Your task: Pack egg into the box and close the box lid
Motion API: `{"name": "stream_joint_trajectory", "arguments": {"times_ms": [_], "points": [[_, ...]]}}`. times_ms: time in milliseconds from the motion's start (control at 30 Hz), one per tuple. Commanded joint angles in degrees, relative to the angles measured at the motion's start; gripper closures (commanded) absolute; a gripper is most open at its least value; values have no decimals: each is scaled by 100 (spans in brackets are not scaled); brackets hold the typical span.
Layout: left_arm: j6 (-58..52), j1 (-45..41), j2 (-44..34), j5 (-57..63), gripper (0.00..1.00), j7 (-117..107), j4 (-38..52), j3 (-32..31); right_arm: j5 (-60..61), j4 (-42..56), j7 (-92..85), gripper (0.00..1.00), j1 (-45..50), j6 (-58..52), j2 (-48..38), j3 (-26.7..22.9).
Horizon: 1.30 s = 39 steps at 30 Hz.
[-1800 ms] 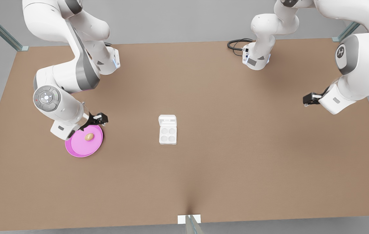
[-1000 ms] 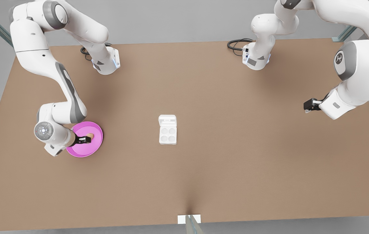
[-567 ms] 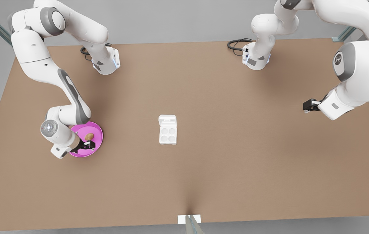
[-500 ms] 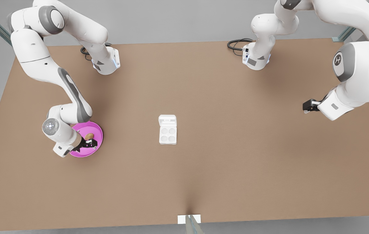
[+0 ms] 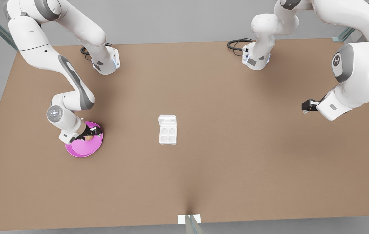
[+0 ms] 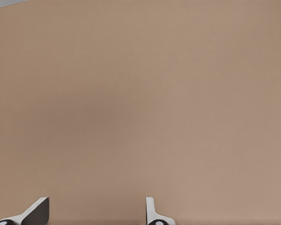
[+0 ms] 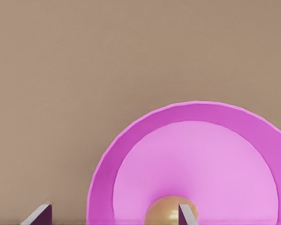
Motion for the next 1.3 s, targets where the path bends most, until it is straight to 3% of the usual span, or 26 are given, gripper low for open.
{"name": "stream_joint_trajectory", "arguments": {"times_ms": [0, 800, 1267], "points": [[-7, 0, -7, 3, 0, 9, 2, 1, 10, -11, 203, 0, -11, 34, 2, 0], [-25, -79, -15, 3, 0, 0, -25, -8, -790, 147, 283, 0, -416, 394, 890, -149], [-25, -79, -15, 3, 0, 0, -42, -8, -1019, 50, 406, 0, -556, 420, 916, -281]]}}
